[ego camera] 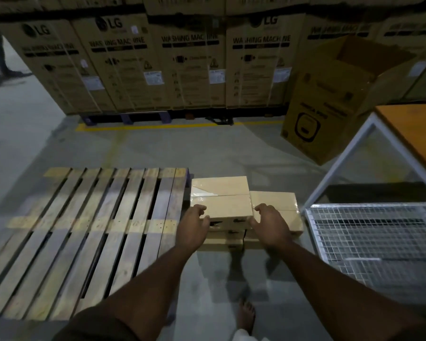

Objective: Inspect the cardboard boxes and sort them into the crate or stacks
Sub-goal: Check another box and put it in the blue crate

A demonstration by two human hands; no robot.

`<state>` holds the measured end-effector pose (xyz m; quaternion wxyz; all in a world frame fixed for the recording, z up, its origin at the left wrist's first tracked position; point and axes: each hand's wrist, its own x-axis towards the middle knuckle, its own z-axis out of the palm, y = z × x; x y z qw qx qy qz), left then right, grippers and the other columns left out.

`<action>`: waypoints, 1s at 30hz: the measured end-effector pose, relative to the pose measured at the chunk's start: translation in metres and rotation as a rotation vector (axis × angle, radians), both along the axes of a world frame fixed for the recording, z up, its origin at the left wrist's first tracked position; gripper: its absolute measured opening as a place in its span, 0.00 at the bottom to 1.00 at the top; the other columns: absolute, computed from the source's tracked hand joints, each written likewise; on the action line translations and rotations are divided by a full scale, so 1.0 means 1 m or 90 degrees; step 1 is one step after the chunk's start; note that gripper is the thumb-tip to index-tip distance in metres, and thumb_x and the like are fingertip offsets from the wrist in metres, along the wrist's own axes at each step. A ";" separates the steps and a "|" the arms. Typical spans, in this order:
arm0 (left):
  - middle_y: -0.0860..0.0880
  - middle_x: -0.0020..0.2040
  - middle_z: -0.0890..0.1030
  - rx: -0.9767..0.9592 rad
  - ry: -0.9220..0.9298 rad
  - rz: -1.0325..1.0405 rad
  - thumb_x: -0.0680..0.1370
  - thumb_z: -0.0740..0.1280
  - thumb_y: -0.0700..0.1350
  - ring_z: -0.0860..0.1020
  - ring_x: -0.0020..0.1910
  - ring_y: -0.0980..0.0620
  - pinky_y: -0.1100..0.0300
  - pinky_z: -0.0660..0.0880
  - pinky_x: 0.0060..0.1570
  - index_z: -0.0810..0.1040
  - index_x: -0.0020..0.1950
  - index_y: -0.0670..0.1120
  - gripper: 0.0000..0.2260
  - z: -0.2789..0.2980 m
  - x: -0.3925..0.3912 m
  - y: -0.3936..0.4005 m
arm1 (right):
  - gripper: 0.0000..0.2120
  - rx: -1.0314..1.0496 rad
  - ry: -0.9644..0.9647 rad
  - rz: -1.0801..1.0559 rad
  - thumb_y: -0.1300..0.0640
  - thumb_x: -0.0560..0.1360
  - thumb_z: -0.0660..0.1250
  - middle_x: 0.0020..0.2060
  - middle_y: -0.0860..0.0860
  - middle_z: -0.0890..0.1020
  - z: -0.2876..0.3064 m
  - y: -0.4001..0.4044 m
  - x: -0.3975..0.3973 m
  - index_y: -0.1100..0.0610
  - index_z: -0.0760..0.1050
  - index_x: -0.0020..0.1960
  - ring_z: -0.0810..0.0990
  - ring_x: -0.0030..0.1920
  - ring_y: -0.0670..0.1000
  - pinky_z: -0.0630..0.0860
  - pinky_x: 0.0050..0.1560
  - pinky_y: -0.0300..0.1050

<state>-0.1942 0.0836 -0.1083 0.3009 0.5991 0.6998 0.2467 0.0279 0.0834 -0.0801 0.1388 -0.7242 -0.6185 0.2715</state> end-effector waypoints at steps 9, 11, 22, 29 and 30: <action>0.44 0.69 0.76 -0.104 -0.013 0.096 0.81 0.67 0.44 0.75 0.67 0.47 0.53 0.73 0.65 0.71 0.73 0.43 0.21 -0.073 0.012 0.105 | 0.22 -0.074 0.014 -0.005 0.48 0.78 0.67 0.63 0.56 0.76 -0.081 0.126 0.017 0.56 0.72 0.68 0.75 0.62 0.56 0.74 0.60 0.52; 0.43 0.71 0.75 -0.128 -0.012 0.115 0.81 0.67 0.44 0.74 0.68 0.46 0.52 0.72 0.67 0.70 0.74 0.42 0.21 -0.091 0.011 0.124 | 0.22 -0.093 0.017 -0.002 0.49 0.79 0.67 0.63 0.56 0.76 -0.099 0.146 0.018 0.57 0.71 0.69 0.75 0.63 0.56 0.74 0.60 0.52; 0.41 0.64 0.78 -0.259 -0.020 0.211 0.76 0.73 0.45 0.76 0.64 0.41 0.44 0.75 0.65 0.72 0.69 0.40 0.23 -0.210 -0.016 0.204 | 0.30 -0.178 0.031 -0.049 0.49 0.80 0.66 0.71 0.60 0.69 -0.217 0.220 -0.005 0.63 0.62 0.74 0.67 0.70 0.60 0.68 0.68 0.53; 0.45 0.55 0.79 -0.407 -0.183 0.308 0.75 0.73 0.47 0.79 0.55 0.46 0.48 0.79 0.58 0.72 0.62 0.38 0.21 -0.281 -0.039 0.213 | 0.37 -0.236 0.067 -0.155 0.52 0.76 0.71 0.70 0.61 0.70 -0.283 0.225 -0.010 0.62 0.56 0.77 0.69 0.69 0.62 0.69 0.67 0.57; 0.43 0.57 0.79 -0.409 -0.199 0.317 0.76 0.73 0.46 0.79 0.55 0.45 0.48 0.80 0.57 0.73 0.64 0.39 0.21 -0.284 -0.039 0.213 | 0.38 -0.233 0.080 -0.164 0.53 0.76 0.71 0.69 0.62 0.70 -0.289 0.223 -0.010 0.61 0.54 0.78 0.69 0.68 0.63 0.69 0.67 0.57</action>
